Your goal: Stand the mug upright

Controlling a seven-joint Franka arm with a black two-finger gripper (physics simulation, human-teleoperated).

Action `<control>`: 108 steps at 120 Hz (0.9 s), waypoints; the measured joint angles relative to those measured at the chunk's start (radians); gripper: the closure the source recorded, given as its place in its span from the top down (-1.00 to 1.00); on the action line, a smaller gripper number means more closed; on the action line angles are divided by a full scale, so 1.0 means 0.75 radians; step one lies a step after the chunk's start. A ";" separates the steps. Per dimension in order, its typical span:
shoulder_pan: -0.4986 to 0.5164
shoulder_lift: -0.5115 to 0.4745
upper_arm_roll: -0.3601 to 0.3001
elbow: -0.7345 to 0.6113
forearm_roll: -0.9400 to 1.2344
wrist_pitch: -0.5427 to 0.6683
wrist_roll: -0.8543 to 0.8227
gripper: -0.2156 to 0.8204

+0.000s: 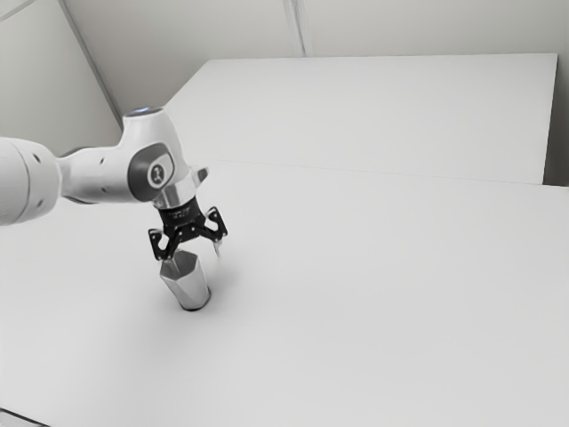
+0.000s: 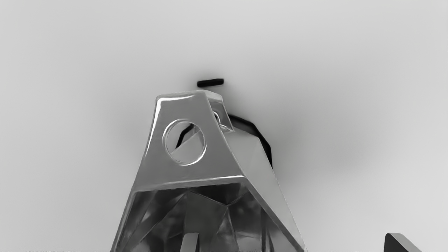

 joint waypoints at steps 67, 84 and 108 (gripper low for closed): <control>-0.001 -0.085 -0.003 0.286 0.068 -0.211 0.145 0.58; -0.009 -0.107 -0.005 0.412 0.123 -0.267 0.288 0.58; -0.022 -0.138 -0.005 0.585 0.163 -0.384 0.494 0.58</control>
